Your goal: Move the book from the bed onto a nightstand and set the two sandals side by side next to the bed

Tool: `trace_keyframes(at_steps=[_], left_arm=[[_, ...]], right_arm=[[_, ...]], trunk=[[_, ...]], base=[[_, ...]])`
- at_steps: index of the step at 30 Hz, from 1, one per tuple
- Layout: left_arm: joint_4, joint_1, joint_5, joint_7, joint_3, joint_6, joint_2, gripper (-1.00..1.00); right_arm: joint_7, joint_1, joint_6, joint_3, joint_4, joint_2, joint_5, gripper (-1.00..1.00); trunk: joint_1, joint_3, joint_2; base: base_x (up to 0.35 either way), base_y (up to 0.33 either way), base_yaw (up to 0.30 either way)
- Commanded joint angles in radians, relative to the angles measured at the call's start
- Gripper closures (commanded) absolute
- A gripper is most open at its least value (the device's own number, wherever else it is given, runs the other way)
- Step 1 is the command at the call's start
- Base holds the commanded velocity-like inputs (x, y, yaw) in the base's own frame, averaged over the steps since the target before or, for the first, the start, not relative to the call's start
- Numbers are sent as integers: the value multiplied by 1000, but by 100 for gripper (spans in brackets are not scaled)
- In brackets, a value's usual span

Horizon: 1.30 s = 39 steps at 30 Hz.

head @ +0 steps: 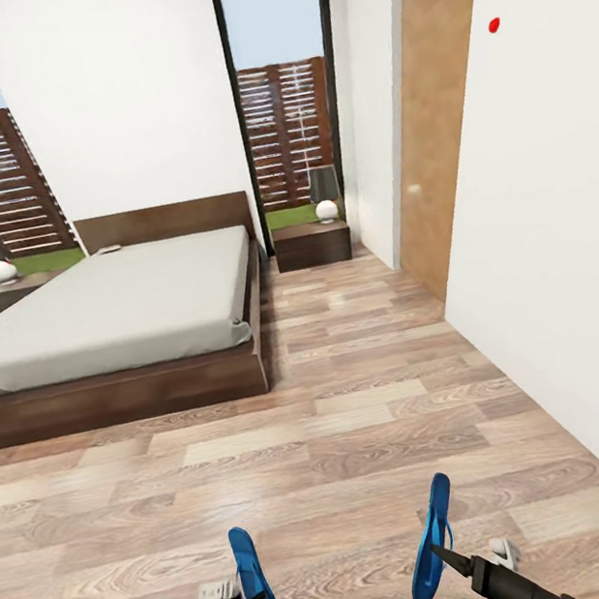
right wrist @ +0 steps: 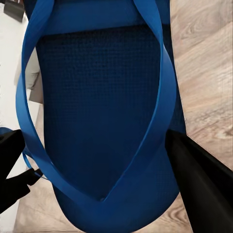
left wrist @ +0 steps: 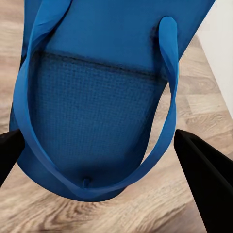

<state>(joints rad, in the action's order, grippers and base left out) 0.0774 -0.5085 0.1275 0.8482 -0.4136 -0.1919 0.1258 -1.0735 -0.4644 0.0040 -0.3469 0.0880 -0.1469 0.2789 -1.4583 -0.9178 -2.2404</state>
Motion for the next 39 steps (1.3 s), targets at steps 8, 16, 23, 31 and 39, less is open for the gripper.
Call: trace_keyframes(at_steps=[8,16,23,31,39], left_arm=[[-1,-1,11,2,-8,-6,0,100],[-1,-1,11,1,-8,-6,-1,100],[-1,-1,11,1,-8,-6,-2,100],[-1,-1,11,1,-8,-6,-2,100],[-1,-1,11,2,-8,-6,-2,100]], right_arm=[[-4,0,1,1,-1,0,3,100],[-5,0,1,1,-1,0,3,100],[-5,0,1,0,-1,0,3,100],[-5,0,1,1,-1,0,3,100],[-6,0,1,1,-1,0,3,100]], trunk=[[0,-10,0],[0,-16,0],[0,-24,0],[0,-26,0],[0,-30,0]], base=[[0,0,124],[0,0,-49],[0,0,-60],[0,0,-68],[0,0,-226]])
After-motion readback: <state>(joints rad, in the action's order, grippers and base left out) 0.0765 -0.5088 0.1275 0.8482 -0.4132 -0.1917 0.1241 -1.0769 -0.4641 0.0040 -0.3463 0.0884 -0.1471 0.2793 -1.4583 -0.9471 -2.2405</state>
